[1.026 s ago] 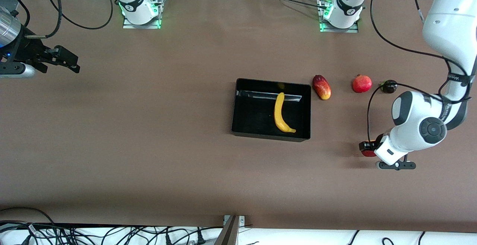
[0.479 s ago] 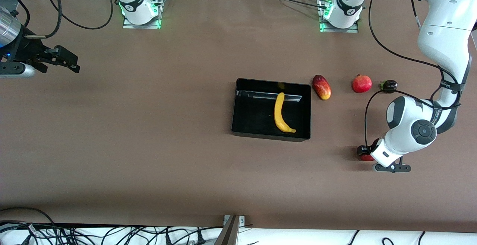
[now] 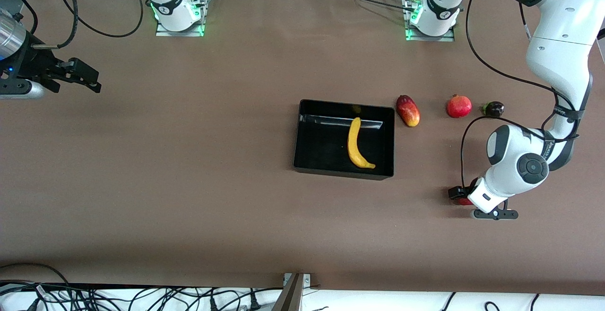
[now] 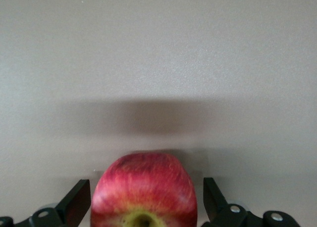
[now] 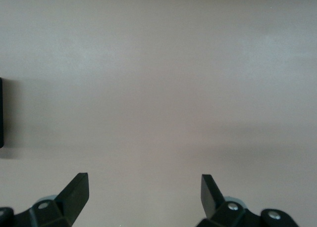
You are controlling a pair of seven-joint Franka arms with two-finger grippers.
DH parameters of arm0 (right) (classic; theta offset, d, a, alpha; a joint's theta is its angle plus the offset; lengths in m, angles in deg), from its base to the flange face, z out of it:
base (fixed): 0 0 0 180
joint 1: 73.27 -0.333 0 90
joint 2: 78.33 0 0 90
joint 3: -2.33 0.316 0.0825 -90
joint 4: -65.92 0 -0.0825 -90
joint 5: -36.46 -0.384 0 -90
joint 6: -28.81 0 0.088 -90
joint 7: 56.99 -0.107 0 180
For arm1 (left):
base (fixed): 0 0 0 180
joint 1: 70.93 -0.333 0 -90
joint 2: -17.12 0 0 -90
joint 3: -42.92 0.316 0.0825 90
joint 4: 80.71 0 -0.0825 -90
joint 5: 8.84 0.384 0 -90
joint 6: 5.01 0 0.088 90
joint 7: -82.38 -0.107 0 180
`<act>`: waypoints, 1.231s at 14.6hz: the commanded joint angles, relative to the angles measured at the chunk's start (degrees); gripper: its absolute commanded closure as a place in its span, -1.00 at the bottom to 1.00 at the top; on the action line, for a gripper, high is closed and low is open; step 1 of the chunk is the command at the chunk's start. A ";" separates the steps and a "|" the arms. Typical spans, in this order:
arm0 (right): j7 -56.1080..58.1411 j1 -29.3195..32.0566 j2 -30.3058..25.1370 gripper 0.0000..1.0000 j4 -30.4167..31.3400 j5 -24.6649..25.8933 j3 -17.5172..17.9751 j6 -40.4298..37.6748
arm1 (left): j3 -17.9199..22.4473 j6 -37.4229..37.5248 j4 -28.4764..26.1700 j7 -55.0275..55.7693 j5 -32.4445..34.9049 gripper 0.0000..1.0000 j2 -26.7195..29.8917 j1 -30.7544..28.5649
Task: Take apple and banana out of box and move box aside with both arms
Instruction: 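Lower the red apple onto the table and open the left gripper, then move the left gripper back into the tray and grasp the banana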
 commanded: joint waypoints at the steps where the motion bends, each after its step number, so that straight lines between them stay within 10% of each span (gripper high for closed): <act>1: 0.93 0.74 0.30 -1.00 -0.98 0.37 0.45 -0.71 | -2.23 13.12 5.24 1.54 -1.43 -1.00 3.18 1.91; 9: 0.93 0.65 0.30 -1.00 -0.98 0.37 0.45 -0.62 | -4.35 21.53 3.51 41.25 -7.24 -1.00 8.38 19.39; 18: 0.93 0.65 0.30 -1.00 -0.98 0.28 0.45 -0.62 | -6.55 15.21 -2.82 51.92 -6.98 -1.00 7.06 22.39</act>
